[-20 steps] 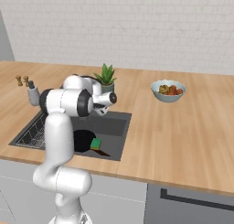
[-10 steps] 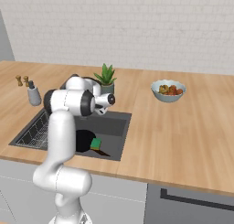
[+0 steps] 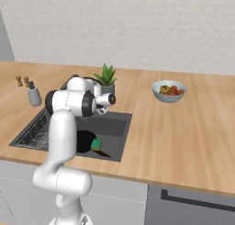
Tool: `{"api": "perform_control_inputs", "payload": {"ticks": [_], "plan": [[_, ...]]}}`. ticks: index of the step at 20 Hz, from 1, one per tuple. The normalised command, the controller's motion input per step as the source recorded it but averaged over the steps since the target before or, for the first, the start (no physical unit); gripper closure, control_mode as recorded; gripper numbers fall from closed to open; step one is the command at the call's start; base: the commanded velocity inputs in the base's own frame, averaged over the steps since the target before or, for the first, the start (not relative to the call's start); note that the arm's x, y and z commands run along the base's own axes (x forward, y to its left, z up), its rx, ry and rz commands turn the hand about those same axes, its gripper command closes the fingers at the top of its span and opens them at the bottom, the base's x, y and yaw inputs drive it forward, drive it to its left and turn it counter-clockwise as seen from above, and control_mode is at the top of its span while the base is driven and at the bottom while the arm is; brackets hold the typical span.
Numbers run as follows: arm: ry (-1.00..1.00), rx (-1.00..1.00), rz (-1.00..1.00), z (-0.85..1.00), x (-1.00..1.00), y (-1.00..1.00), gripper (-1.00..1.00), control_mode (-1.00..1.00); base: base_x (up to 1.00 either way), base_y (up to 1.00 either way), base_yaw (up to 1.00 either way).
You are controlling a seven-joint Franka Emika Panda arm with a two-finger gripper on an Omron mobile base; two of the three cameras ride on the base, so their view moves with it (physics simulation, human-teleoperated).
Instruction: Pick the pan and sponge and place them into the sink. Then turn on the water.
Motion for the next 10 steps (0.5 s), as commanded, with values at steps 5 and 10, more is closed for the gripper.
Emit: {"api": "perform_control_inputs", "payload": {"ticks": [5, 10], "plan": [[0.0, 0.03, -0.01, -0.08, 0.07, 0.0, 1.0, -1.0, 0.0, 0.0, 0.0], [0.02, 0.21, -0.09, -0.13, 0.09, 0.0, 1.0, -1.0, 0.0, 0.0, 0.0]]}}
